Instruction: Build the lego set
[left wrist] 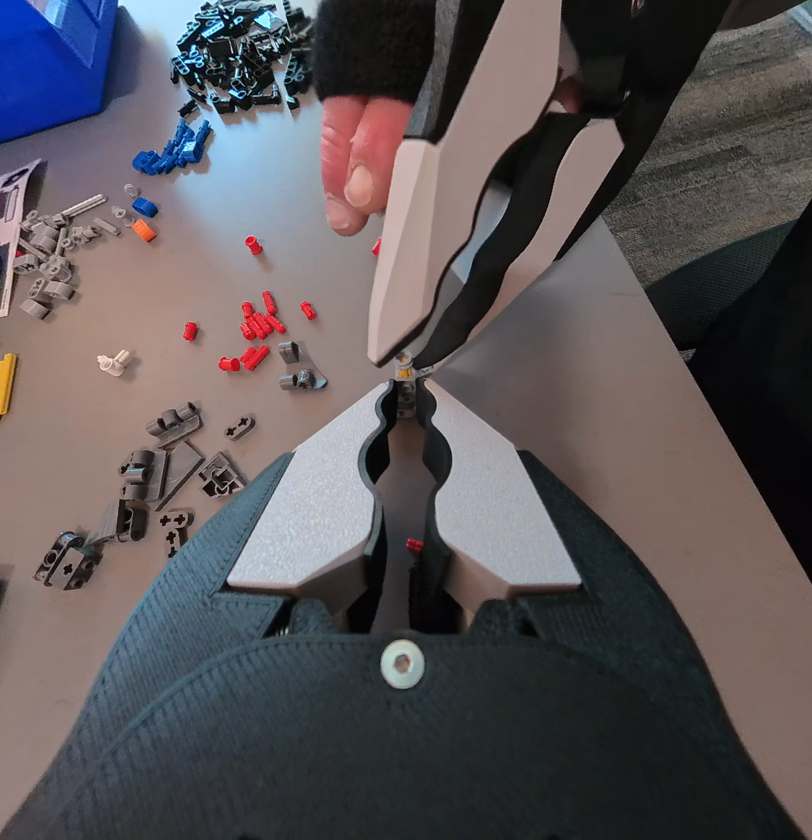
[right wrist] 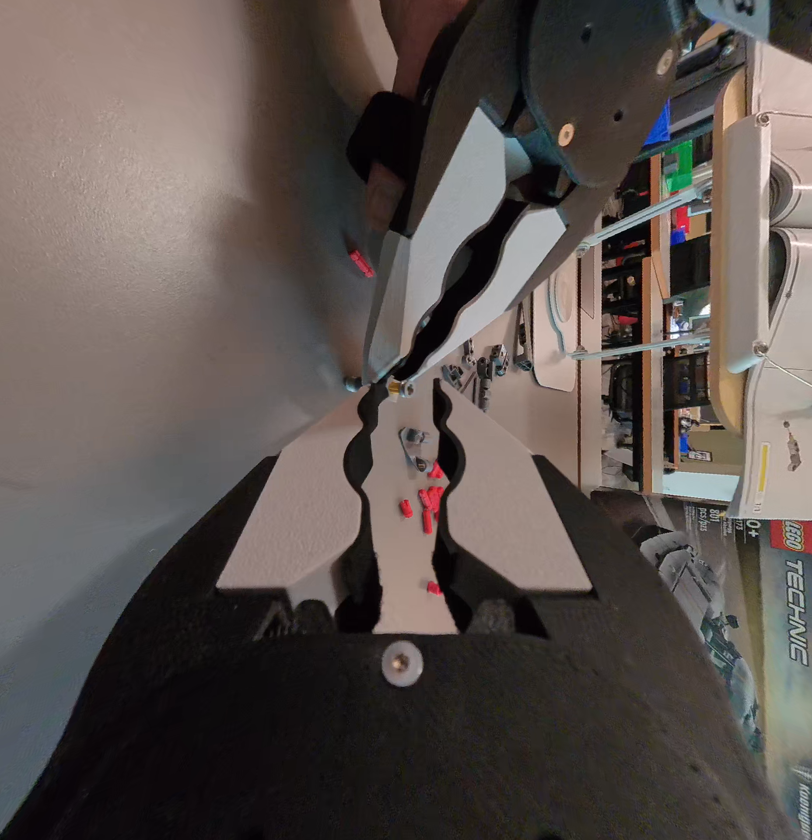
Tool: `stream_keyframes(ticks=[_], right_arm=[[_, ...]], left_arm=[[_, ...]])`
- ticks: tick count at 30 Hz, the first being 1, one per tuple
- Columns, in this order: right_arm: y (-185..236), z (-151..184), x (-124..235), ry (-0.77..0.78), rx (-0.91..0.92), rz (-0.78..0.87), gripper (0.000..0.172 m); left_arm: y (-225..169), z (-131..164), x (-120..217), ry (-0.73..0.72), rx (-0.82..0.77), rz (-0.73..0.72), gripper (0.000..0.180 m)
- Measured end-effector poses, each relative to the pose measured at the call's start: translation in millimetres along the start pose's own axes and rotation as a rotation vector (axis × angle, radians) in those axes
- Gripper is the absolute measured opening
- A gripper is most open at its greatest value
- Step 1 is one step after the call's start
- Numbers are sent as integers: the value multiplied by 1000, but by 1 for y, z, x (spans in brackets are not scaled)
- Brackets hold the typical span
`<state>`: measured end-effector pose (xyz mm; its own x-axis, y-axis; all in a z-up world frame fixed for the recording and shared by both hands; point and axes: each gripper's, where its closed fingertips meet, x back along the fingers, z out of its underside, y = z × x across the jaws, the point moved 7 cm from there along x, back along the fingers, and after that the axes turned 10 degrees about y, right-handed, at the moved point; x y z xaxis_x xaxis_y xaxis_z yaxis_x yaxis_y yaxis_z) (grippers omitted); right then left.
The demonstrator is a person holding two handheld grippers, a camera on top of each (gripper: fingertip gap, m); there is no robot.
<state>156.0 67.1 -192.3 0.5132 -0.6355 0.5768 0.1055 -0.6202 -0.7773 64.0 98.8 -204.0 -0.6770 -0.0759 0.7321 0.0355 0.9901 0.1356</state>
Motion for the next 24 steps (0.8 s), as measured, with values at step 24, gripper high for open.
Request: stream_keyframes(ticks=[24], right_arm=[[21,3,-5,52,38,150,35]], left_arm=[[4,0,0,1,44,30,7]])
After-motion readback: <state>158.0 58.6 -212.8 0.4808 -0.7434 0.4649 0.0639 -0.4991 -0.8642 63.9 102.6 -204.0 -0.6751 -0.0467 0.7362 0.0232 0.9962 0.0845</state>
